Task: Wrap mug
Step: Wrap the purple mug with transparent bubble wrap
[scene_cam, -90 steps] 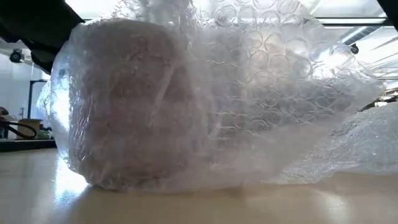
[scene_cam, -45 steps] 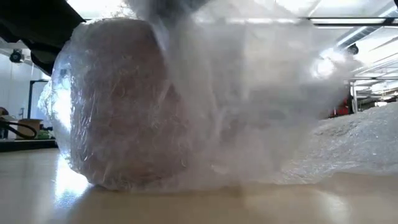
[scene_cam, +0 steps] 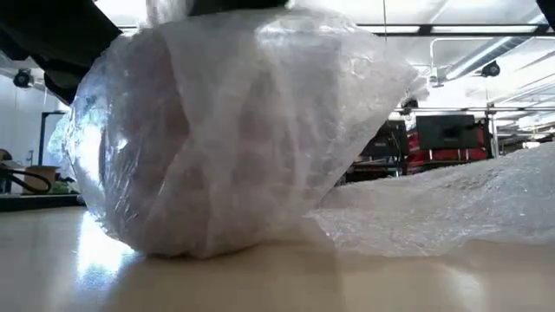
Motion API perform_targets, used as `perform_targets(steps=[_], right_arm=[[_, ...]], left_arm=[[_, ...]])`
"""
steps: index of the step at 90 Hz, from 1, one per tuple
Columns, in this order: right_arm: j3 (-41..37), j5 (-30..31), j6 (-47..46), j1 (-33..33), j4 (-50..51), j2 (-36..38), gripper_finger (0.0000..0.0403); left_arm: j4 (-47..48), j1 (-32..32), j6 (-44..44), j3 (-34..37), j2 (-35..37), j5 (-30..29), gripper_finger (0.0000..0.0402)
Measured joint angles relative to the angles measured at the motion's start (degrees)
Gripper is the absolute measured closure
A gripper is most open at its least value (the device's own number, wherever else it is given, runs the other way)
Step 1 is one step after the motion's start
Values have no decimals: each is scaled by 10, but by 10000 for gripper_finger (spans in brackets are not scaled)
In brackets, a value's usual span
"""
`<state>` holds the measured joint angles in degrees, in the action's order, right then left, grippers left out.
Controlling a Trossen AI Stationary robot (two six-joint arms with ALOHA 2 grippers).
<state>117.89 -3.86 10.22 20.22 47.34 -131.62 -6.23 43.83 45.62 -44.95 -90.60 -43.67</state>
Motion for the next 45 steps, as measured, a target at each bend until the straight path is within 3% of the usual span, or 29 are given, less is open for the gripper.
perform_targets(steps=[19, 45], right_arm=[[-8, 0, -23, 3, -20, -17, 403], [-10, 17, -4, 0, -51, -7, 403]], left_arm=[[36, -1, 27, -37, 33, 62, 381], [44, -6, -2, -86, 5, 66, 381]])
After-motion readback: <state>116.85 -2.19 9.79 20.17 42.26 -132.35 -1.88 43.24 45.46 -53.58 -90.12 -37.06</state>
